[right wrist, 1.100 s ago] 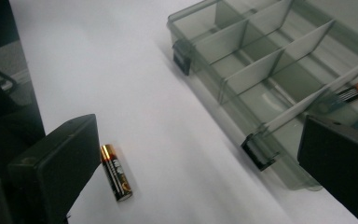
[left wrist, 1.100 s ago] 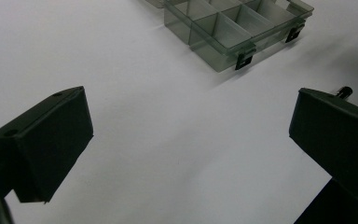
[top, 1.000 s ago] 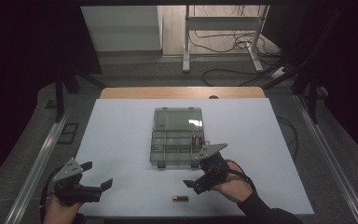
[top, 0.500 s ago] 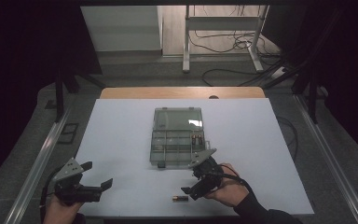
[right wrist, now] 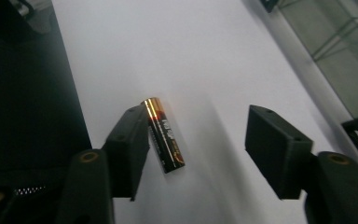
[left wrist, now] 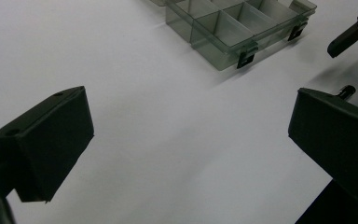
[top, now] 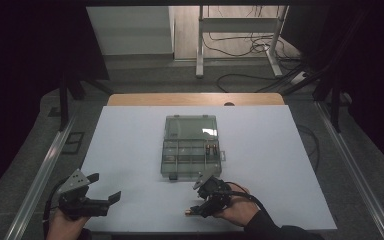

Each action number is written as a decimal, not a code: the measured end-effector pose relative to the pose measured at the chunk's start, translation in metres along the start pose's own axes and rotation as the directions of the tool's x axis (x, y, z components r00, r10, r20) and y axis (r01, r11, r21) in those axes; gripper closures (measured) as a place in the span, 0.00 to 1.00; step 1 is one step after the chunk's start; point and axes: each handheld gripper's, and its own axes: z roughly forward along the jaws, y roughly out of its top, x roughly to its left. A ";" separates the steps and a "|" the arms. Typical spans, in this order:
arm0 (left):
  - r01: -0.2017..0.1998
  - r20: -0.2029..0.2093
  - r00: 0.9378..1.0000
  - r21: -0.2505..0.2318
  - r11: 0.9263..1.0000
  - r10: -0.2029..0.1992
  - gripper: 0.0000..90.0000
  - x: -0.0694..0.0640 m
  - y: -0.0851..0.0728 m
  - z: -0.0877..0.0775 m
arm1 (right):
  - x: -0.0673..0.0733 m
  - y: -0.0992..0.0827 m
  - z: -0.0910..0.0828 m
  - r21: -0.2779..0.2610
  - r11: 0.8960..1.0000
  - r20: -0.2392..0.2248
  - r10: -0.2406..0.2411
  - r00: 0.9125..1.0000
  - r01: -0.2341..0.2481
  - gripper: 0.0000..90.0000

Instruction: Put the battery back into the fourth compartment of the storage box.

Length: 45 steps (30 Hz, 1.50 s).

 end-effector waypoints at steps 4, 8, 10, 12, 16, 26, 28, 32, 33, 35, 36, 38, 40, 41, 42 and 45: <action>0.000 -0.001 1.000 0.001 1.000 0.000 0.01 0.000 0.000 0.000 | 0.005 0.001 0.007 0.019 0.999 -0.007 -0.030 1.000 0.031 0.55; -0.001 -0.001 1.000 0.001 1.000 0.001 0.01 0.000 0.000 0.000 | 0.010 0.002 0.015 0.041 0.997 -0.015 -0.064 0.998 0.065 0.67; -0.001 -0.001 1.000 0.001 1.000 0.001 0.01 0.000 0.000 0.000 | 0.012 0.003 0.020 0.057 0.995 -0.025 -0.079 0.997 0.080 0.71; -0.002 0.000 1.000 0.002 1.000 0.002 0.01 0.000 0.000 0.000 | 0.013 0.003 0.023 0.075 0.993 -0.031 -0.092 0.995 0.094 0.77; -0.003 -0.001 1.000 0.002 1.000 0.003 0.01 0.000 0.000 0.000 | 0.018 0.003 0.027 0.109 0.984 -0.015 -0.137 0.990 0.138 0.84; -0.003 -0.001 1.000 0.002 1.000 0.003 0.01 0.000 0.000 0.000 | 0.015 0.004 0.020 0.087 0.989 -0.003 -0.123 0.992 0.123 0.85; -0.003 -0.001 1.000 0.002 1.000 0.003 0.01 0.000 0.000 0.000 | 0.014 0.005 0.019 0.078 0.989 0.008 -0.125 0.992 0.124 0.85; -0.002 -0.002 1.000 0.003 1.000 0.002 0.01 0.000 0.000 0.000 | 0.010 0.005 0.014 0.059 0.993 0.024 -0.108 0.994 0.107 0.85; -0.001 -0.002 1.000 0.003 1.000 0.001 0.01 0.000 0.000 0.000 | 0.010 0.005 0.014 0.057 0.994 0.028 -0.098 0.995 0.096 0.85; 0.000 -0.002 1.000 0.003 1.000 0.000 0.01 0.000 0.000 0.000 | 0.008 0.006 0.011 0.048 0.996 0.036 -0.080 0.996 0.078 0.85; 0.000 -0.002 1.000 0.003 1.000 0.000 0.01 0.000 0.000 0.000 | 0.007 0.006 0.011 0.045 0.996 0.038 -0.079 0.996 0.078 0.85; 0.001 -0.002 1.000 0.002 1.000 -0.001 0.01 0.000 0.000 0.000 | 0.006 0.006 0.009 0.037 0.997 0.040 -0.072 0.997 0.070 0.85; 0.001 -0.002 1.000 0.002 1.000 -0.001 0.01 0.000 0.000 0.000 | 0.005 0.006 0.008 0.032 0.997 0.041 -0.068 0.997 0.067 0.85; 0.001 -0.002 1.000 0.003 1.000 -0.001 0.01 0.000 0.000 0.000 | 0.005 0.006 0.007 0.030 0.997 0.042 -0.067 0.997 0.066 0.85; 0.001 -0.002 1.000 0.003 1.000 -0.001 0.02 0.000 0.000 0.000 | 0.004 0.006 0.007 0.027 0.997 0.043 -0.067 0.997 0.066 0.85; 0.001 -0.002 1.000 0.002 1.000 -0.001 0.02 0.000 0.000 0.000 | 0.003 0.006 0.004 0.018 0.998 0.047 -0.064 0.997 0.063 0.85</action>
